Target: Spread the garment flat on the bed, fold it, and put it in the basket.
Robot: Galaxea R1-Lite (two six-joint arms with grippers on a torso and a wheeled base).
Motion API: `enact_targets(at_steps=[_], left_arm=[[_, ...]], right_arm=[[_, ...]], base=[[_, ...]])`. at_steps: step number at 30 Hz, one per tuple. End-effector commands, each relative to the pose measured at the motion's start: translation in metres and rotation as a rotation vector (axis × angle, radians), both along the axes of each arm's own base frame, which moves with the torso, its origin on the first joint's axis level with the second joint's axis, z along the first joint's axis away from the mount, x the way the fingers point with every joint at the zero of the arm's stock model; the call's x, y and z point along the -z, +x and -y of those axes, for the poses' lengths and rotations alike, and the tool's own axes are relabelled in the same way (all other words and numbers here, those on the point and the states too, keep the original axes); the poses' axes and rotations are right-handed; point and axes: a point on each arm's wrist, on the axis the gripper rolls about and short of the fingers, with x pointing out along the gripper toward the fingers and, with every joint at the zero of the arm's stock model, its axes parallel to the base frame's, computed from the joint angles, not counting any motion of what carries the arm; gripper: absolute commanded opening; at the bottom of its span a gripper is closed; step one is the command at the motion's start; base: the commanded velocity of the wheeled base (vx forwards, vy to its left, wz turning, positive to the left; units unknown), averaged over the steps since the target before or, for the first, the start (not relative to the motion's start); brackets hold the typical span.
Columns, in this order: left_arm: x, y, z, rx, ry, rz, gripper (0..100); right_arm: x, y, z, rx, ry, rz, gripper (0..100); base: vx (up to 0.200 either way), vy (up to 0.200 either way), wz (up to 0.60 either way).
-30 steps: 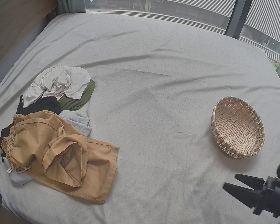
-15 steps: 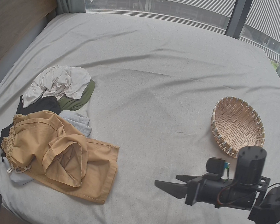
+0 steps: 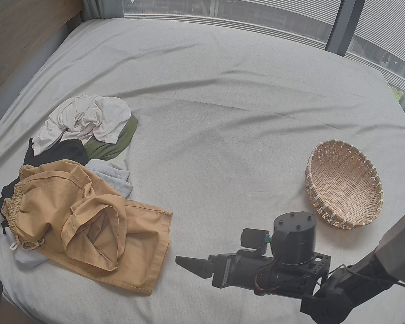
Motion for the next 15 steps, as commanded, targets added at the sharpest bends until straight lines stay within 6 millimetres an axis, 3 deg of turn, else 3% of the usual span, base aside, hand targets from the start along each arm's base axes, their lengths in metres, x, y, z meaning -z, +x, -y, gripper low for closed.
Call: enact_targets(at_steps=[1, 4, 9, 15], left_arm=[[0.005, 0.000, 0.000, -0.002, -0.002, -0.004, 100], [0.005, 0.000, 0.000, -0.002, -0.002, -0.004, 100], [0.005, 0.000, 0.000, -0.002, 0.000, -0.004, 100], [0.005, 0.000, 0.000, -0.002, -0.002, -0.004, 100]], right_arm=[[0.025, 0.006, -0.018, -0.023, -0.024, -0.027, 100], [0.040, 0.013, -0.030, -0.032, -0.014, -0.014, 100], [0.047, 0.019, -0.037, -0.038, -0.013, -0.013, 100], [0.060, 0.029, -0.059, -0.055, -0.004, -0.003, 100]], base=[[0.000, 0.000, 0.00], [0.000, 0.000, 0.00], [0.000, 0.000, 0.00], [0.000, 0.000, 0.00]])
